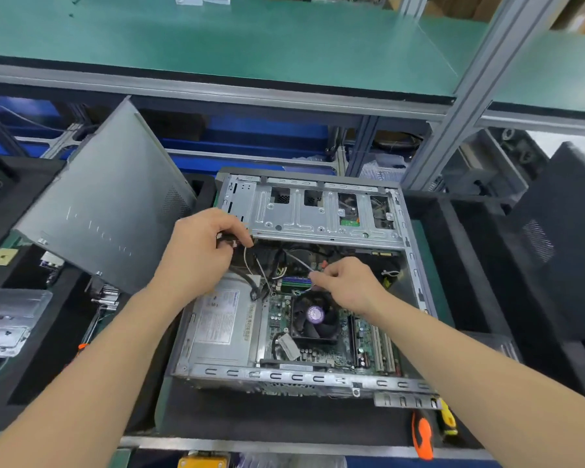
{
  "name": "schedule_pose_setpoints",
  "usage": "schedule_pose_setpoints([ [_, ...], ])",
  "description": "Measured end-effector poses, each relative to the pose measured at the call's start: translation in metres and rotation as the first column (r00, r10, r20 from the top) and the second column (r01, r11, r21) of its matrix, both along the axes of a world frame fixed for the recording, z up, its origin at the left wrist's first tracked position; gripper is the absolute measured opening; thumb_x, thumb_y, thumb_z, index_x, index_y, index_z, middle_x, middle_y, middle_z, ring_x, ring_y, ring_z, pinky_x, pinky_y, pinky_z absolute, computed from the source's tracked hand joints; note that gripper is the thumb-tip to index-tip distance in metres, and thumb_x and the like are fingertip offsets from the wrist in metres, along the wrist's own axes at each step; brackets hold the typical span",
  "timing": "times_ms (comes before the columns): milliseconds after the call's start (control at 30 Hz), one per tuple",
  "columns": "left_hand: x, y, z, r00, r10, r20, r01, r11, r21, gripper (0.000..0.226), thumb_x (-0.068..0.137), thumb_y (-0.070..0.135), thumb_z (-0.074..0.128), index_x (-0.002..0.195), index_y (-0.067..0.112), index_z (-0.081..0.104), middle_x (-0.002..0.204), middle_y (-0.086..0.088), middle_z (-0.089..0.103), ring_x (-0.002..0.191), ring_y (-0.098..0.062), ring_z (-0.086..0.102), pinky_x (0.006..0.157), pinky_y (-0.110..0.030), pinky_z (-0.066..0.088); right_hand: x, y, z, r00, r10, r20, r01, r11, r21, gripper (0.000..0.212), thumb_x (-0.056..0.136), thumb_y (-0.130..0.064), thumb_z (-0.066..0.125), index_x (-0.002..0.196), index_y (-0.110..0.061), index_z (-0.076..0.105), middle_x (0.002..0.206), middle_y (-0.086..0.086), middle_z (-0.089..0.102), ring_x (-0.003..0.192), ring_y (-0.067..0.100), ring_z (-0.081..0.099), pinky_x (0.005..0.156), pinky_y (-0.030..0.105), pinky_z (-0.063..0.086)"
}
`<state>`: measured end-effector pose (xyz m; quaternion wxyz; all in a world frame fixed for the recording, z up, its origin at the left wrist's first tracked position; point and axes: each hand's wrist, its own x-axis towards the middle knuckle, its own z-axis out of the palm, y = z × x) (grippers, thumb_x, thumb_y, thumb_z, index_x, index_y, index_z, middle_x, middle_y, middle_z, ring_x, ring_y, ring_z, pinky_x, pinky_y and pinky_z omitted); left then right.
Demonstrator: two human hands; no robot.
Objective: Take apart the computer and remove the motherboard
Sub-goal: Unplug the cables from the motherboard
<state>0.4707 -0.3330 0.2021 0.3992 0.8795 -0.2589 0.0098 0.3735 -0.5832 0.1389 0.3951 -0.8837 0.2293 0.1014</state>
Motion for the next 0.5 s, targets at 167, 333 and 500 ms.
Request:
schedule_pose_setpoints([
  [167,-0.014,-0.004,-0.002,0.994,-0.095,0.050,0.080,0.967,0.243,0.043,0.084,-0.014,0.049,0.083,0.019,0.076,0.100,0.003,0.066,0.097,-0.017,0.060,0.090,-0.033,0.051,-0.003,0.009,0.000,0.992,0.085,0.091,-0.086,0.996,0.010,0.041,0.101,-0.041,0.060,0.071,-0.016,0.072,0.064,-0.004,0.063,0.062,0.020,0.056,0.063,0.029,0.043],
  [333,-0.040,-0.009,-0.022,0.983,-0.150,0.110,0.087,0.894,0.440,0.023,0.098,0.016,0.048,0.095,0.030,0.067,0.094,0.013,0.063,0.099,-0.010,0.057,0.116,-0.041,0.025,-0.006,0.005,0.007,0.971,0.203,0.130,-0.223,0.960,0.169,0.014,0.094,-0.043,0.069,0.102,-0.033,0.074,0.102,-0.013,0.075,0.101,0.007,0.068,0.098,0.036,0.052],
  [500,-0.056,-0.016,-0.035,0.962,-0.129,0.241,-0.001,0.881,0.473,0.014,0.095,0.037,0.055,0.095,0.033,0.068,0.092,0.016,0.057,0.101,-0.008,0.057,0.118,-0.046,0.024,-0.010,0.001,0.007,0.745,0.667,-0.009,-0.653,0.727,-0.212,0.050,0.090,-0.044,0.070,0.136,-0.027,0.058,0.132,-0.004,0.061,0.118,0.015,0.056,0.095,0.030,0.043],
])
